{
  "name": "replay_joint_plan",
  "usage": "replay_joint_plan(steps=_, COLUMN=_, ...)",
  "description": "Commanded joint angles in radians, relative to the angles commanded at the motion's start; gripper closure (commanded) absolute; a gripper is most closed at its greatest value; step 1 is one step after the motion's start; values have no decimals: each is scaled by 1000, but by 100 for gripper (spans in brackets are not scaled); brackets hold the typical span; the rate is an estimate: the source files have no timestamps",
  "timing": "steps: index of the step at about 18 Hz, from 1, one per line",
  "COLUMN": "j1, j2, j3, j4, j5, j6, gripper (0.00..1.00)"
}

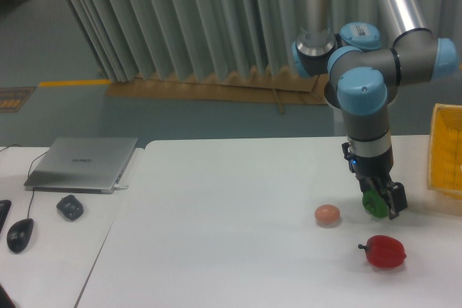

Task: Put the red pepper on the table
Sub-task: 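Raise the open gripper away from the red pepper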

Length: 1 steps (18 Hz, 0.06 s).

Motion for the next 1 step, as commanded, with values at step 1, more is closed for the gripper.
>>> replay_joint_plan(steps=1, j1=2, j2=0, j3=0, j4=0, j5=0, j6=-2, gripper=0)
